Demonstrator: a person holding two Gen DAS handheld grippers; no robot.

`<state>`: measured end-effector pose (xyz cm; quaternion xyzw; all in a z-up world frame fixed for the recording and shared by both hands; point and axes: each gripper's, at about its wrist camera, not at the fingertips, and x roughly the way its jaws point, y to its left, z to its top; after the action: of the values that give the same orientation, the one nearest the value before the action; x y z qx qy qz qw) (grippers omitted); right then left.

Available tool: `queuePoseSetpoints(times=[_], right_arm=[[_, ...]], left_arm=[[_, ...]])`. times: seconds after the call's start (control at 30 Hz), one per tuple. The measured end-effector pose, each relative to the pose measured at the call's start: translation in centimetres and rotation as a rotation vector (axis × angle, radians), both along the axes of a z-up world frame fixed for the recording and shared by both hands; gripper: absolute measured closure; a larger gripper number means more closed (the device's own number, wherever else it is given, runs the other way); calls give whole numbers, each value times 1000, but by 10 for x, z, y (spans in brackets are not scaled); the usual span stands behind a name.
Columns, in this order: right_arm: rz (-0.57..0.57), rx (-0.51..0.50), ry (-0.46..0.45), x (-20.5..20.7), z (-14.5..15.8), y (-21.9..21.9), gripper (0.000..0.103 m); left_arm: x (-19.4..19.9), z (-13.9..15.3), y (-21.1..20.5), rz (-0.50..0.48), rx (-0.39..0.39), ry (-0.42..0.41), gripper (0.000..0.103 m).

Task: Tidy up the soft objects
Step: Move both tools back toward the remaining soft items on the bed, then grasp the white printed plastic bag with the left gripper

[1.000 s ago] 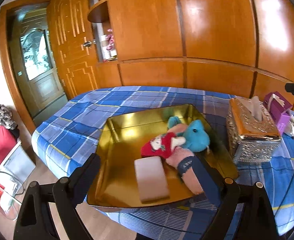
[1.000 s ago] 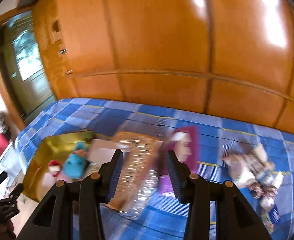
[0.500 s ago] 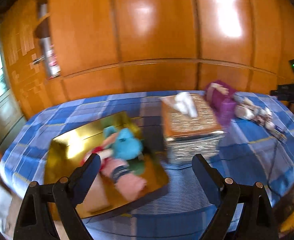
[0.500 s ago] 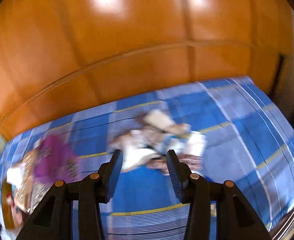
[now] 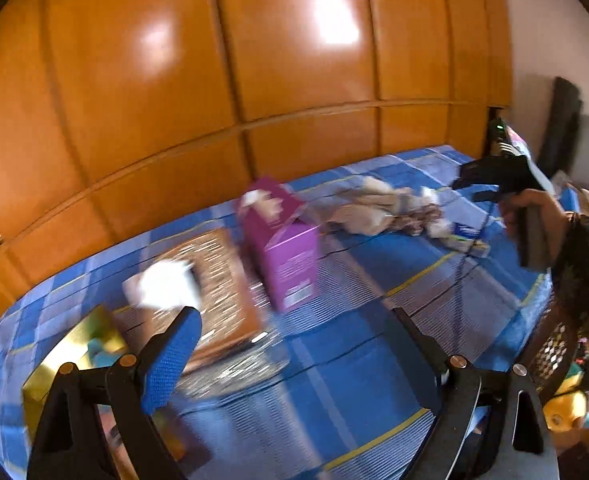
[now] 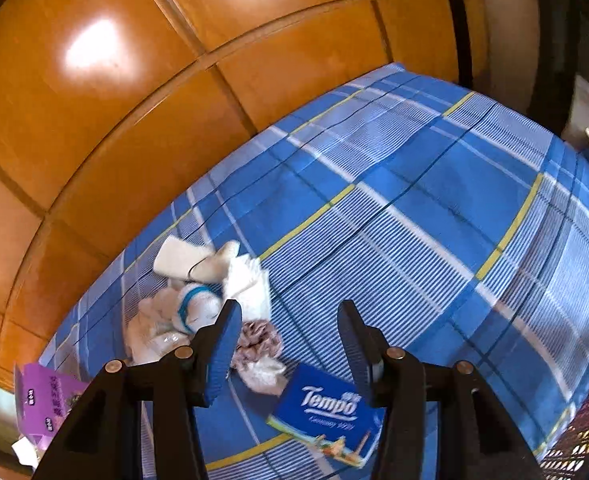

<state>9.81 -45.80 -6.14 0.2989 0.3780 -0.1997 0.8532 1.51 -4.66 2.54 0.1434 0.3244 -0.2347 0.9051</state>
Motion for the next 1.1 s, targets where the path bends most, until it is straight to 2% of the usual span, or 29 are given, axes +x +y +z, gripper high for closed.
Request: queuePoseSetpoints(times=[0.2, 0.3, 0.4, 0.53, 0.73, 1.1], right_arm=[[3, 37, -9, -1, -1, -1, 53], [8, 54, -21, -1, -2, -2, 53], [14, 67, -36, -2, -1, -1, 53], [28, 82, -52, -1, -1, -1, 53], [43, 117, -63, 0, -2, -1, 53], [83, 141, -73, 4, -4, 3, 53]], left_arm=[[27, -3, -84, -125, 20, 58, 10], [46, -11, -120, -148, 21, 113, 10], [72, -24, -147, -125, 5, 195, 10], [120, -47, -166, -22, -25, 309, 10], [184, -78, -184, 129, -35, 388, 10], [251, -122, -220, 213, -5, 474, 10]])
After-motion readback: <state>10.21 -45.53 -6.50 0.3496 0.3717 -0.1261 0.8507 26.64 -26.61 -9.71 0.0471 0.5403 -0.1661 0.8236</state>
